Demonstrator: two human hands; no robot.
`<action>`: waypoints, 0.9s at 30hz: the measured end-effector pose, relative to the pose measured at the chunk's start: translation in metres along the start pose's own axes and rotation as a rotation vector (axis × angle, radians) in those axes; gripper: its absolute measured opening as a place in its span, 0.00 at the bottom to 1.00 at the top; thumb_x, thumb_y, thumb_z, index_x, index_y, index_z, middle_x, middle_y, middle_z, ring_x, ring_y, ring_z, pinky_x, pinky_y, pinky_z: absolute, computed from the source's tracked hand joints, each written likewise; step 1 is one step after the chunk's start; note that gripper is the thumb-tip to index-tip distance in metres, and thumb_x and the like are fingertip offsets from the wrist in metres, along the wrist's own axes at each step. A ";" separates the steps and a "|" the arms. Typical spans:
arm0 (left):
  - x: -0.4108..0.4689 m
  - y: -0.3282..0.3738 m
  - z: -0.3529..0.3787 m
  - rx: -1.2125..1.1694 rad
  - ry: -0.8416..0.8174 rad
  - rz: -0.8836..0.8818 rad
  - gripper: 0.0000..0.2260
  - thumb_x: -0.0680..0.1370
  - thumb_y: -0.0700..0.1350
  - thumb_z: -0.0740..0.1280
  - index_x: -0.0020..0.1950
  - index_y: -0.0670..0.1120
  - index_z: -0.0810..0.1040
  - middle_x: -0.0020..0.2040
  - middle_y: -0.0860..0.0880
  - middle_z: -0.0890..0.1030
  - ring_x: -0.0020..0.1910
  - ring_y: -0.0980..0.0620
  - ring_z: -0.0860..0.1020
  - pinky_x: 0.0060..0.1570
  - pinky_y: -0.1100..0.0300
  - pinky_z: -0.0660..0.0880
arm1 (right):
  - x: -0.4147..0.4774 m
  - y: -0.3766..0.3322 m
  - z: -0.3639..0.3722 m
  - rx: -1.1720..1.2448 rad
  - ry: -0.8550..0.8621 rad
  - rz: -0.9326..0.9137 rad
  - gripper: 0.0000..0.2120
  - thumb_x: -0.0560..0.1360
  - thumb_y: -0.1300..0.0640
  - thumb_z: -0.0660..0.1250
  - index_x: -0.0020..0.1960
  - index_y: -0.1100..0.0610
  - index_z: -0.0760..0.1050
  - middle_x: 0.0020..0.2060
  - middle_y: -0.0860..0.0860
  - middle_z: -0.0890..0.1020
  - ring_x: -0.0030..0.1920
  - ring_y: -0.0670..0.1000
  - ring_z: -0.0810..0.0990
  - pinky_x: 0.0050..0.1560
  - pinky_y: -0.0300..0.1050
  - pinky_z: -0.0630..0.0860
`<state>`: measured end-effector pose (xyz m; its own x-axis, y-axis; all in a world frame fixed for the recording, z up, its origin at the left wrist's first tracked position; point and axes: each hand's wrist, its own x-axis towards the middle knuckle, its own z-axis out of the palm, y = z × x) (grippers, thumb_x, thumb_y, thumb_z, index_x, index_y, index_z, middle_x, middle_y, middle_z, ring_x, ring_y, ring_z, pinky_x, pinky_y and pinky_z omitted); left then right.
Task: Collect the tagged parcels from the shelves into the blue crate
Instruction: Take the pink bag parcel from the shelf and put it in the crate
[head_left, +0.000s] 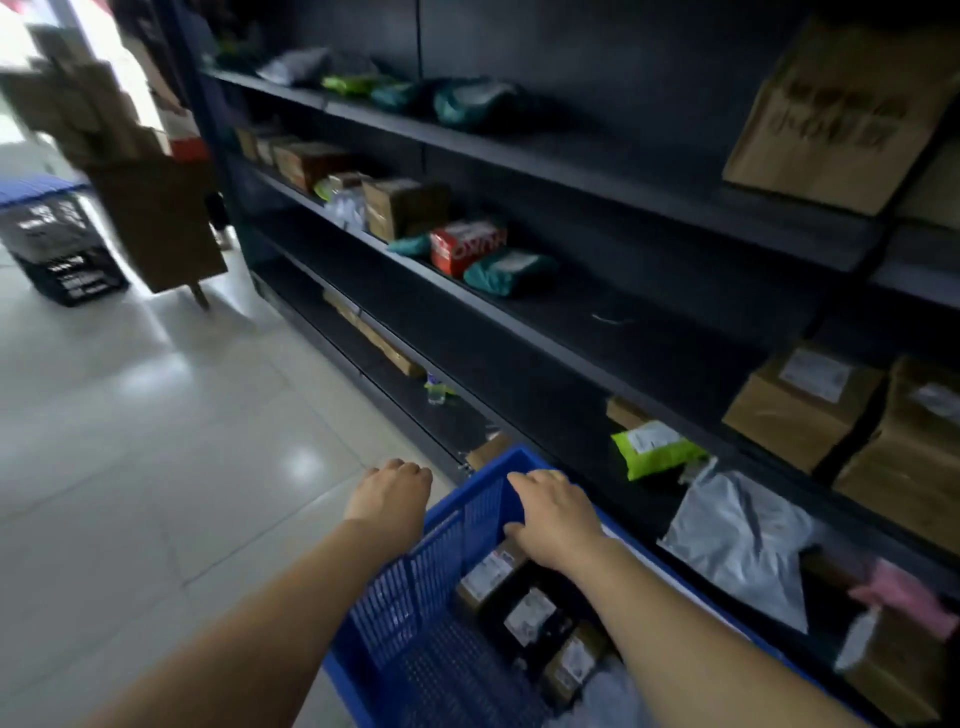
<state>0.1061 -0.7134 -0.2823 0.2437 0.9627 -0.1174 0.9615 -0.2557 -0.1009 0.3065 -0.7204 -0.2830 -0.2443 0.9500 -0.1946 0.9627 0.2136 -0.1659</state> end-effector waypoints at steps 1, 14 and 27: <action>-0.005 -0.013 -0.010 0.003 0.011 -0.022 0.13 0.78 0.45 0.65 0.61 0.45 0.74 0.59 0.48 0.78 0.61 0.47 0.73 0.60 0.53 0.70 | 0.003 -0.012 -0.011 -0.008 0.013 -0.024 0.28 0.77 0.47 0.64 0.73 0.54 0.61 0.69 0.54 0.69 0.70 0.57 0.64 0.67 0.53 0.67; -0.060 -0.248 -0.114 0.069 0.159 -0.276 0.11 0.79 0.49 0.64 0.57 0.45 0.74 0.57 0.47 0.78 0.60 0.46 0.74 0.57 0.52 0.71 | 0.093 -0.229 -0.133 -0.122 0.165 -0.248 0.23 0.76 0.47 0.66 0.68 0.54 0.67 0.64 0.53 0.73 0.66 0.55 0.69 0.64 0.52 0.69; -0.059 -0.472 -0.161 0.128 0.319 -0.369 0.11 0.77 0.48 0.65 0.58 0.47 0.75 0.58 0.49 0.79 0.62 0.47 0.74 0.55 0.52 0.72 | 0.205 -0.427 -0.188 -0.138 0.263 -0.315 0.26 0.76 0.46 0.66 0.70 0.53 0.65 0.63 0.53 0.74 0.64 0.55 0.71 0.61 0.50 0.70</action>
<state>-0.3417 -0.6354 -0.0687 -0.0638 0.9650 0.2544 0.9725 0.1174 -0.2012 -0.1331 -0.5742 -0.0698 -0.5077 0.8556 0.1012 0.8570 0.5136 -0.0430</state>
